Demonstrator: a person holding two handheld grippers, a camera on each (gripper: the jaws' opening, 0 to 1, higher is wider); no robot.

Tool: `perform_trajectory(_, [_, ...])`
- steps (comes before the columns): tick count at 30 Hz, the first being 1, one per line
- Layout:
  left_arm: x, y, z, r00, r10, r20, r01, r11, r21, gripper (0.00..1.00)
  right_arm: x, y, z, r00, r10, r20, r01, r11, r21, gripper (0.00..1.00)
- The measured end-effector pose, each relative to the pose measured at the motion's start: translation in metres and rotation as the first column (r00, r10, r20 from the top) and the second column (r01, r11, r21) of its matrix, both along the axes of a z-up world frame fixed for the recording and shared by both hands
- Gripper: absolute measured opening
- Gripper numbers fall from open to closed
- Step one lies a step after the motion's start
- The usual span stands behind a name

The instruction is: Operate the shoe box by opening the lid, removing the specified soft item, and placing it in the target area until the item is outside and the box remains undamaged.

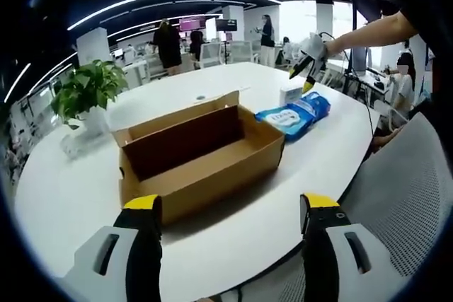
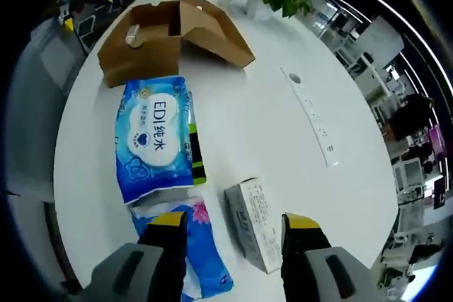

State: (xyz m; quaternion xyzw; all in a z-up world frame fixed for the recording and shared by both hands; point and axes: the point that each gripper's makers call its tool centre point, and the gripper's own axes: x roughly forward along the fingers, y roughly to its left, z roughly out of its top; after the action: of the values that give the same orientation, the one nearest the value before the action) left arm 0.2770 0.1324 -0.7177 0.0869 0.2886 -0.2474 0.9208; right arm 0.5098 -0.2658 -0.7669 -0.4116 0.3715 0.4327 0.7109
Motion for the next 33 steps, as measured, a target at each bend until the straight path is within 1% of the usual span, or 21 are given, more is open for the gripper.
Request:
perform_trajectory(3, [0.0,0.0,0.0,1.0,0.0,0.002,0.0,1.0,-0.003,0.83,-0.008,0.008,0.006,1.0,-0.024,0.01,0.024,0.999,0.031,0.59])
perform_trajectory(6, [0.0,-0.001,0.001,1.0,-0.002,0.004,0.002,1.0,-0.003,0.83,-0.015,0.015,0.012,0.998,-0.064,0.014,0.063,0.996,0.068,0.62])
perform_trajectory(7, [0.0,-0.001,0.001,1.0,-0.003,0.002,0.003,1.0,-0.008,0.83,-0.017,0.018,0.015,0.996,-0.092,0.017,0.09,0.992,0.092,0.63])
perform_trajectory(11, [0.002,0.0,0.003,1.0,0.01,-0.003,-0.01,1.0,-0.029,0.83,-0.029,0.024,0.019,0.989,-0.146,0.005,0.144,0.98,0.14,0.67])
perform_trajectory(12, [0.002,-0.001,0.003,1.0,0.011,-0.004,-0.011,0.999,-0.032,0.83,-0.032,0.027,0.021,0.985,-0.173,0.003,0.17,0.97,0.173,0.68])
perform_trajectory(14, [0.002,-0.001,0.004,1.0,0.013,-0.007,-0.013,0.999,-0.039,0.83,-0.038,0.031,0.023,0.984,-0.176,0.001,0.173,0.964,0.201,0.71])
perform_trajectory(16, [0.002,-0.001,0.004,1.0,0.012,-0.009,-0.013,0.999,-0.043,0.84,-0.043,0.034,0.027,0.982,-0.187,0.012,0.18,0.957,0.229,0.71])
perform_trajectory(20, [0.003,0.0,0.005,1.0,0.014,-0.013,-0.015,0.999,-0.052,0.84,-0.053,0.042,0.036,0.975,-0.222,0.02,0.207,0.935,0.287,0.73])
perform_trajectory(21, [0.004,0.002,0.004,1.0,0.016,-0.02,-0.017,0.999,-0.048,0.84,-0.054,0.045,0.04,0.972,-0.235,0.027,0.215,0.926,0.312,0.74])
perform_trajectory(23, [0.005,0.002,0.006,1.0,0.015,-0.024,-0.016,0.998,-0.059,0.85,-0.057,0.048,0.045,0.966,-0.258,0.022,0.235,0.91,0.342,0.74])
perform_trajectory(25, [0.008,0.004,0.009,1.0,0.013,-0.027,-0.015,0.998,-0.064,0.84,-0.061,0.05,0.049,0.963,-0.268,0.021,0.243,0.901,0.358,0.74])
perform_trajectory(27, [0.011,0.005,0.013,0.999,0.008,-0.031,-0.01,0.998,-0.064,0.84,-0.063,0.054,0.056,0.956,-0.291,0.022,0.259,0.881,0.397,0.75])
perform_trajectory(29, [0.015,0.006,0.018,0.999,-0.013,-0.032,0.011,0.997,-0.071,0.84,-0.067,0.057,0.06,0.951,-0.31,0.008,0.278,0.864,0.421,0.75])
perform_trajectory(31, [0.02,0.008,0.023,0.999,-0.025,-0.024,0.023,0.997,-0.07,0.83,-0.069,0.06,0.065,0.941,-0.339,0.005,0.299,0.837,0.458,0.74])
perform_trajectory(33, [0.027,0.011,0.029,0.999,-0.036,-0.012,0.035,0.997,-0.064,0.83,-0.075,0.063,0.067,0.939,-0.345,0.002,0.303,0.828,0.473,0.75])
